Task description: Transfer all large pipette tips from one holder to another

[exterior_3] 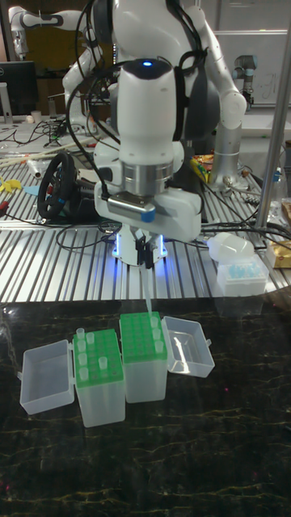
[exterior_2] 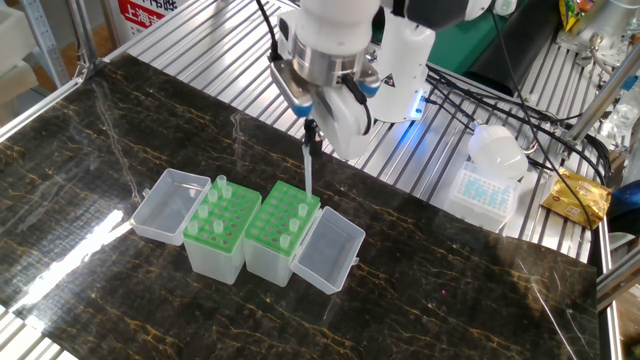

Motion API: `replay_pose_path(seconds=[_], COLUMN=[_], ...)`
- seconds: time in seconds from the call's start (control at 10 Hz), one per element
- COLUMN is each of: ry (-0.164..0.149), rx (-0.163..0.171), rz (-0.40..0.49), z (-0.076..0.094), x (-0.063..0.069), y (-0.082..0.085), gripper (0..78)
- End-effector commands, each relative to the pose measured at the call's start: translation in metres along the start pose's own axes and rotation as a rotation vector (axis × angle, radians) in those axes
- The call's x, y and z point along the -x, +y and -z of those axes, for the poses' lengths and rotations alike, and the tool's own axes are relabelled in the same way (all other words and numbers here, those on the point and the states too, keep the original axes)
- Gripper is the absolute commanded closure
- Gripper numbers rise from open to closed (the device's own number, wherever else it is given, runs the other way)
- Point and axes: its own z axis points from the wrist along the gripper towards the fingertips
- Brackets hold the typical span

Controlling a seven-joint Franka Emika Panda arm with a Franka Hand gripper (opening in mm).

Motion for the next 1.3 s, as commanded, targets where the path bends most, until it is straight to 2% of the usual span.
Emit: replay_pose_path(seconds=[0.1,0.2,0.7,1.3], ry=[0.008,0.015,0.006,0.000], rx=[0.007,0.012,0.003,-0.004], rz=[-0.006,-0.009,-0.006,0.033], z=[0.011,0.017,0.032,0.038], x=[0.005,0.009,0.022,0.038], y=[-0.002,-0.003,-0.002,0.003], gripper=[76.4,76.4,76.4,76.4])
